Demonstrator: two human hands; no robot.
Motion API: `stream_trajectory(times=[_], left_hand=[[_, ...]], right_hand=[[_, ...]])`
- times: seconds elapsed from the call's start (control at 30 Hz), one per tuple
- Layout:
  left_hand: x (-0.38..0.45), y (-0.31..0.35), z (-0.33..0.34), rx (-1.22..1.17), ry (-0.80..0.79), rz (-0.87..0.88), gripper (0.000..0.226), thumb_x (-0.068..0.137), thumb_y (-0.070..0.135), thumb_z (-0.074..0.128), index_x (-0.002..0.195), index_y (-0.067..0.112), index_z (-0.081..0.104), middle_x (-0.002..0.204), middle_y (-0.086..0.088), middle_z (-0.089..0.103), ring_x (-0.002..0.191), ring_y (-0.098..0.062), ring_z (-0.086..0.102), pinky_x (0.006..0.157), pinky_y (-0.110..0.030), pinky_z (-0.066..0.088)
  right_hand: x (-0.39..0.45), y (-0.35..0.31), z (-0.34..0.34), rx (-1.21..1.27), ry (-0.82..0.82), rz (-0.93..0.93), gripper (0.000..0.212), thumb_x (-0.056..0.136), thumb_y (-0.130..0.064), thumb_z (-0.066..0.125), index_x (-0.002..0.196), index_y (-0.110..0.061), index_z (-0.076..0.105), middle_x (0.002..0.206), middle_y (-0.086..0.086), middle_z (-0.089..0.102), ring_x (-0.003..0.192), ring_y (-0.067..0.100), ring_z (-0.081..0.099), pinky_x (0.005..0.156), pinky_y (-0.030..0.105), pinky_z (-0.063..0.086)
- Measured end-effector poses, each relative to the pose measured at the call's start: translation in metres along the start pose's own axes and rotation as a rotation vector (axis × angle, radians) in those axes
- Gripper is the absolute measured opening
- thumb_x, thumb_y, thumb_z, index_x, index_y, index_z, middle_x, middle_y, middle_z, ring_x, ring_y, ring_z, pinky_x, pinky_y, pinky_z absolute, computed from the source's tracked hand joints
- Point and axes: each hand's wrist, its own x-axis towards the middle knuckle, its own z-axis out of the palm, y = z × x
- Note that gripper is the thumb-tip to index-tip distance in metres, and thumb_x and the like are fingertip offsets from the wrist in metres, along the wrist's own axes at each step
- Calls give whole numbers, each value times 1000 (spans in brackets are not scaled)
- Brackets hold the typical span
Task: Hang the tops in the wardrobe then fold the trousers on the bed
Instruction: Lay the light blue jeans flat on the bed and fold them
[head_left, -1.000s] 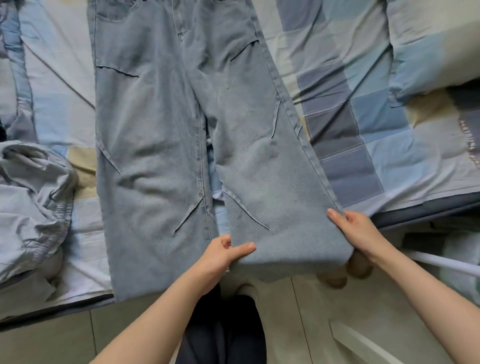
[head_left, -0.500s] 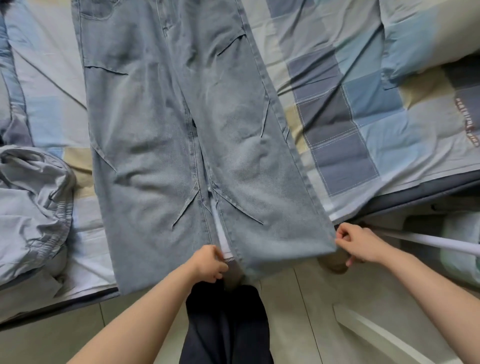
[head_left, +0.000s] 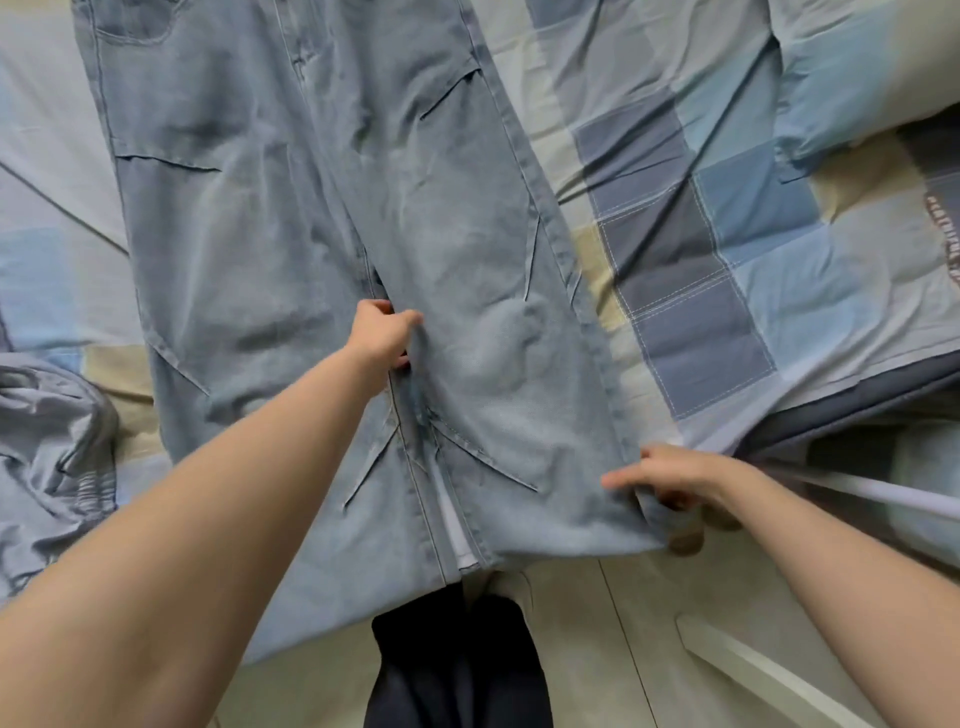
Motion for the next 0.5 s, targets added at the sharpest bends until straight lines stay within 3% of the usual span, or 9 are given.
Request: stream_trajectory(times=[0.1,0.17,0.23,0.37,0.43,0.5], left_hand=[[-3,-1,-2,36,-100,-16,33,93,18,63,122,7,53,113,-8,61,82,-17,61,46,-23,49],[-6,-4,-8,129,-93,17,27,94,15,61,120,8,56,108,-7,62,75,-16,59,48,-24,48],[-4,-9,-18,191,-88,34,30,94,16,61,122,9,54,110,-7,62,84,-21,61,58,-29,51],[-6,-8,-30,233,-113,0,29,94,20,60,120,11,53,112,-8,63,92,-25,62,73,-38,57],[-9,-1,-29,233,-152,-11,21,93,20,60,111,11,55,105,-11,64,84,-25,62,76,-43,59],[-10,7,-30,230,-180,-22,18,95,23,58,105,9,55,93,-11,59,70,-20,57,60,-35,56]], right_hand=[[-11,25,20,-220,-202,-58,47,53,-40,76,91,-14,64,82,-3,64,78,14,60,63,18,44],[-21,39,26,-305,-340,24,54,53,-41,74,99,-14,63,85,-2,63,78,12,60,66,21,45],[-36,49,25,-315,-444,200,51,62,-32,72,109,-20,58,90,-2,63,76,11,60,66,24,48],[-51,53,9,-332,-354,419,56,73,-34,69,124,-17,51,96,6,56,68,16,53,54,24,43],[-51,40,-3,-374,-219,401,45,81,-35,67,122,-21,54,110,4,58,88,19,59,60,26,48],[-42,21,-15,-572,-42,304,38,87,-32,59,121,-15,59,123,8,60,109,25,59,68,24,50]])
